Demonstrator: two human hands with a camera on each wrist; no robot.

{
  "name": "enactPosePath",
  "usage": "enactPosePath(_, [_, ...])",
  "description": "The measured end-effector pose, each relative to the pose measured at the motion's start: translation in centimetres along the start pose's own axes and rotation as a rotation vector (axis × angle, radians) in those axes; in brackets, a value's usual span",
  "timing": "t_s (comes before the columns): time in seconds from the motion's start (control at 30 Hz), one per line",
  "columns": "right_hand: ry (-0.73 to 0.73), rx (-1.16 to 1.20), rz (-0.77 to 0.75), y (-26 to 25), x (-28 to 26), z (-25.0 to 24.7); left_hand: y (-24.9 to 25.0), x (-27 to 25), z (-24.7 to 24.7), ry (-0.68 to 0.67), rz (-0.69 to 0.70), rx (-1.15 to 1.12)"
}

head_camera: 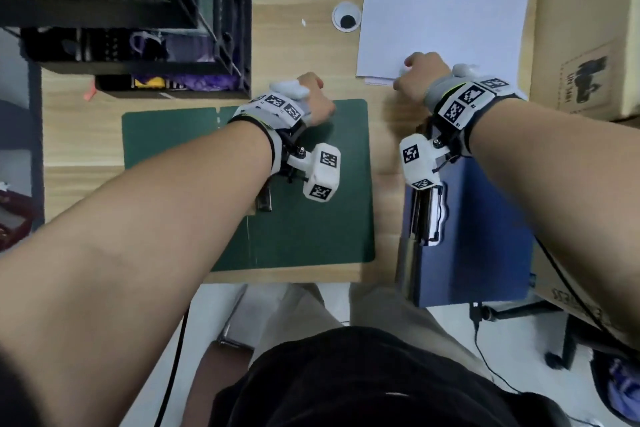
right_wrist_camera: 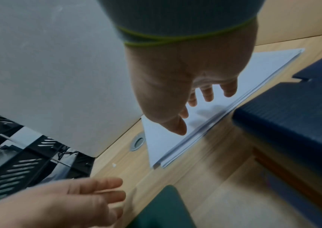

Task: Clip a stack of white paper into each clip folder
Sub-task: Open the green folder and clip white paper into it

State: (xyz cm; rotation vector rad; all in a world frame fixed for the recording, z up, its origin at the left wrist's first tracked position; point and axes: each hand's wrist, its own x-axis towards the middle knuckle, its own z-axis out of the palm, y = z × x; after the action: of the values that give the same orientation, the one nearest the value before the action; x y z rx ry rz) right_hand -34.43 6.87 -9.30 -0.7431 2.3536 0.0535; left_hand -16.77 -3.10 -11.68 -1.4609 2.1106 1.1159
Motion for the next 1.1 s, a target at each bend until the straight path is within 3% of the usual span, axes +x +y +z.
enactPosePath(0.17, [-0.099,-0.066,-0.007,3.0,2.5,0.7,5.4,2.2,1.8,0.024,-0.027,0.035])
enactPosePath(0.37, [-0.099,-0.096,-0.056,4.0,3.2,0.8,9.7,3.9,3.3,0.021,-0.097,-0.037])
enactPosePath(0.47, [-0.091,-0.073,-0.079,3.8,3.1,1.3,9.2,4.5,3.0,-0.034,0.012,-0.090])
enactPosePath(0.53, [-0.116,-0.067,-0.028,6.9,4.5,0.4,12.0,5.8,4.8,-0.062,0.038,-0.134])
enactPosePath(0.6, [-0.117,-0.073,-0.036,6.6,4.6,0.6,12.1,5.7,4.0,-0.088,0.040,-0.009])
enactPosePath(0.73, [-0.129,-0.051,-0.082,5.7,4.6,0.1,12.0,6.4,3.5,0.048,-0.079,-0.133])
enactPosePath(1.1, [-0.150,-0.047,-0.200,6.5,4.0,0.9,13.2,5.3,4.1,0.052,-0.033,-0.046])
